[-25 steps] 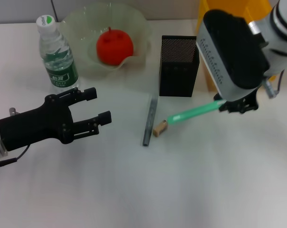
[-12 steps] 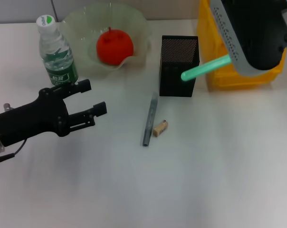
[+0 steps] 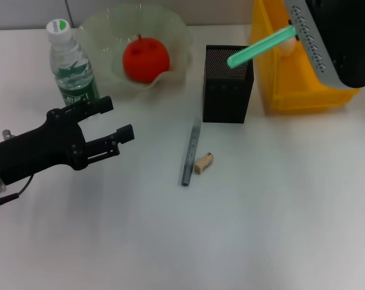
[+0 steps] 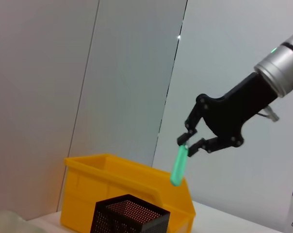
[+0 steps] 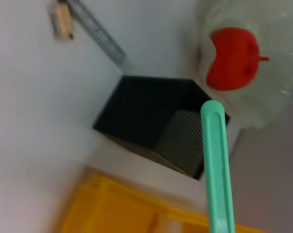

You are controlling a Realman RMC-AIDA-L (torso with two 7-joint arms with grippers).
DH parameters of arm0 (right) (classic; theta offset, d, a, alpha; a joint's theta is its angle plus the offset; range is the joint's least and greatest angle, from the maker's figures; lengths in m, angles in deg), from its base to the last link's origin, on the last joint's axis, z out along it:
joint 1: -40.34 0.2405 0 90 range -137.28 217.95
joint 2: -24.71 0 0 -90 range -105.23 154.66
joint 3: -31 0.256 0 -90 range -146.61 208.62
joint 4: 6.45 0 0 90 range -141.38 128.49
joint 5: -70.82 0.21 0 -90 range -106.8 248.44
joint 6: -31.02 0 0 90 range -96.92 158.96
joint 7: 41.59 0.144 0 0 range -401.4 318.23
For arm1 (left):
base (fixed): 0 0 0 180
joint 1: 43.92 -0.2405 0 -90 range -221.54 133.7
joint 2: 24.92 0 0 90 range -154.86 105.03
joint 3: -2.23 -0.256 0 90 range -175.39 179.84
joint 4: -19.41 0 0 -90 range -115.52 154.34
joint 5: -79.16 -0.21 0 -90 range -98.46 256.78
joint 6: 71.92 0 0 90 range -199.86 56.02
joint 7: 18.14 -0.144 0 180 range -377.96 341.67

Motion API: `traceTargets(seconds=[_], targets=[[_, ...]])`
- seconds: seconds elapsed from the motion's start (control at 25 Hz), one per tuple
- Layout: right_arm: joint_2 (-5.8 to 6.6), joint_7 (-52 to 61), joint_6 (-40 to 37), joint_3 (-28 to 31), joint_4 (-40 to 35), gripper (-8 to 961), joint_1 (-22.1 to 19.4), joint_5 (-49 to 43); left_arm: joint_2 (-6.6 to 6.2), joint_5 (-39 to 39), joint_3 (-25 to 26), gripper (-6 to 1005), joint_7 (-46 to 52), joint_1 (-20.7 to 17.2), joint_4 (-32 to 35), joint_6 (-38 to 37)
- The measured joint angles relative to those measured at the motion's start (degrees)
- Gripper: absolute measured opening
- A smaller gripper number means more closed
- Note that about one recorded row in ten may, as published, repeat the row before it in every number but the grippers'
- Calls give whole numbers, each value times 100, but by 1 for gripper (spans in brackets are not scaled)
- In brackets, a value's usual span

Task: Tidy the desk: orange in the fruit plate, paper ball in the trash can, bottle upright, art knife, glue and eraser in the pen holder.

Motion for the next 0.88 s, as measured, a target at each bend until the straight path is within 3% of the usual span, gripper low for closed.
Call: traceTargets(seconds=[0.48,0.88], targets=[[-60,-1754,2486,-139,554,174,-823,8,-21,183,62,807,-327,-29,-242,107],[-113,-3364,4528,-888,1089,174,-1417,16,-9,237,68,807,-746,-21,-446,250]])
